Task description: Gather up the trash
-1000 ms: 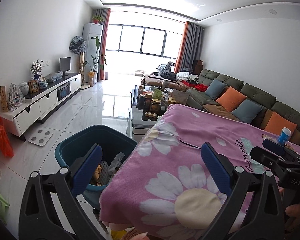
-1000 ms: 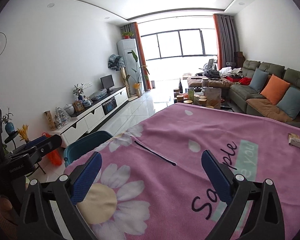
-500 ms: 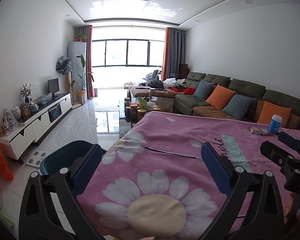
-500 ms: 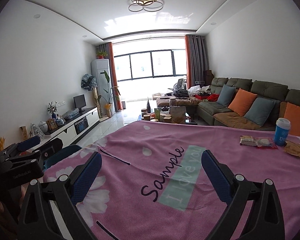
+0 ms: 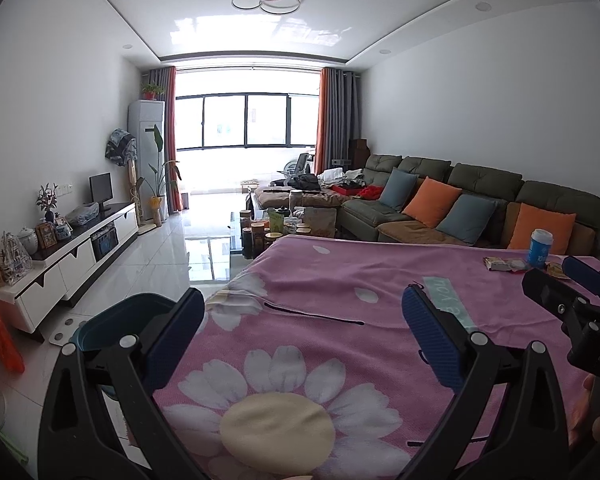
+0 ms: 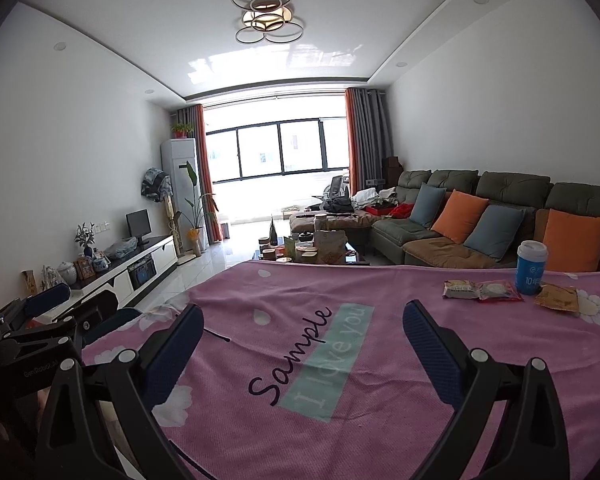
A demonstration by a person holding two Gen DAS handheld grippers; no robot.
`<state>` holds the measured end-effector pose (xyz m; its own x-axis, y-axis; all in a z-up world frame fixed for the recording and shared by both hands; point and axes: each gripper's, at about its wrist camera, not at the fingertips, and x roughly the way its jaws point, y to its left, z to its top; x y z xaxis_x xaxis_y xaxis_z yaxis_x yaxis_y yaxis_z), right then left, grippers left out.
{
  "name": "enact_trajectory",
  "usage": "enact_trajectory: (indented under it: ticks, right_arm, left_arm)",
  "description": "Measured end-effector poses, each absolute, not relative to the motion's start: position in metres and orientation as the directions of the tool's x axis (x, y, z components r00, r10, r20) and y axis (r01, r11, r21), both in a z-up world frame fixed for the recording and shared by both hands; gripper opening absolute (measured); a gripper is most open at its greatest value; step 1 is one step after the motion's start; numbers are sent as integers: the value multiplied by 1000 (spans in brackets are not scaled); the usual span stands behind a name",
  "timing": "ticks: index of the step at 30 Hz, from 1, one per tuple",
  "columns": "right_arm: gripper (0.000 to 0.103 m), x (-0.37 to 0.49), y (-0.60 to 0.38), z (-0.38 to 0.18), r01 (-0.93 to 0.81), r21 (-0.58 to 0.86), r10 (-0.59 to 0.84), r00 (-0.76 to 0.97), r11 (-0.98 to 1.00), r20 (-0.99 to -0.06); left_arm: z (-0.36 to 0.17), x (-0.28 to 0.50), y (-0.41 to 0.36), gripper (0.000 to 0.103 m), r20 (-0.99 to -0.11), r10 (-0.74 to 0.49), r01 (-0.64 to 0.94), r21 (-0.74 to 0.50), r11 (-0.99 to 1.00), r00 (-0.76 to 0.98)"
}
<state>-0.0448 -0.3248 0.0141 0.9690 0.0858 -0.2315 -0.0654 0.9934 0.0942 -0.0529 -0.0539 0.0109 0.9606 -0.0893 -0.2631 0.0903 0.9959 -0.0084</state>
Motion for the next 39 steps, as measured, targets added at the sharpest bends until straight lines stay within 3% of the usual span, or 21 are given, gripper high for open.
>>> enact_trajectory:
  ticks: [39]
  right_arm:
    - [96, -48, -332, 17, -54, 112, 78, 970, 992, -228]
  left_arm:
    - [13, -52, -59, 97, -255, -88, 89, -6, 996, 963]
